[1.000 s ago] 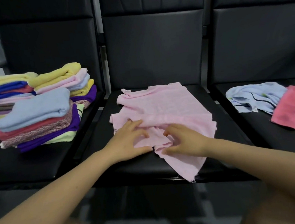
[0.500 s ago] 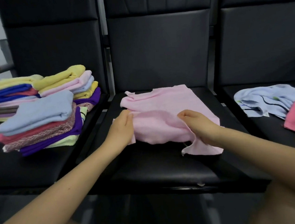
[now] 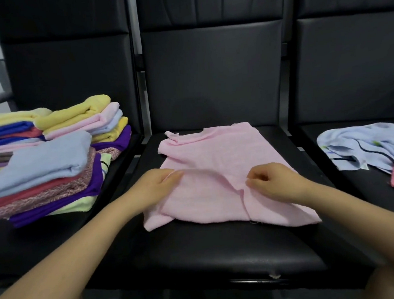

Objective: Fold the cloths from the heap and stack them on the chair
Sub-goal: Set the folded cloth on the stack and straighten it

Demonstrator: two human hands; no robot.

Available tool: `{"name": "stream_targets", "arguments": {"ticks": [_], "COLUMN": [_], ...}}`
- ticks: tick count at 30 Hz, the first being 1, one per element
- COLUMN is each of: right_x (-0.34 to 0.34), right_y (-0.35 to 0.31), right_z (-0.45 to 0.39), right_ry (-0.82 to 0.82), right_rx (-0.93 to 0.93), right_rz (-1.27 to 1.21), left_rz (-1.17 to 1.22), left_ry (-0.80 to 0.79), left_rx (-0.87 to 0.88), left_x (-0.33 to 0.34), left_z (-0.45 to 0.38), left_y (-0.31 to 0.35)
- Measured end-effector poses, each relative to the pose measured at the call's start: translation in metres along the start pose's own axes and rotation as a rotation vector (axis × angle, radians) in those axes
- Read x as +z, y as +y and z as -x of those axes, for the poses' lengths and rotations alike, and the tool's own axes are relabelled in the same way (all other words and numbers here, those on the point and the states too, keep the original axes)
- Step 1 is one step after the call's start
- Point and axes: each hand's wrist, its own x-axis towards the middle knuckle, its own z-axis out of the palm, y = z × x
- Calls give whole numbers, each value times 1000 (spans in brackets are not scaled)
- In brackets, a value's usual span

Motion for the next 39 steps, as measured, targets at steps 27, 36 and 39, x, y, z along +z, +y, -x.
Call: {"name": "stream_targets", "arguments": {"ticks": [27, 36, 39], "right_x": [-41, -8, -5], "right_y": [24, 61, 50], "right_z": [-10, -32, -24], "right_ry": [100, 237, 160], "right_rx": [255, 173, 91], "right_rz": [-465, -80, 116], "left_rz": [-35, -218, -353], "left_ry": [368, 68, 43], "left_rx": [-39, -31, -36], "left_x": [-19, 25, 25], "left_z": [-41, -54, -45], "left_y": [-19, -11, -7]}}
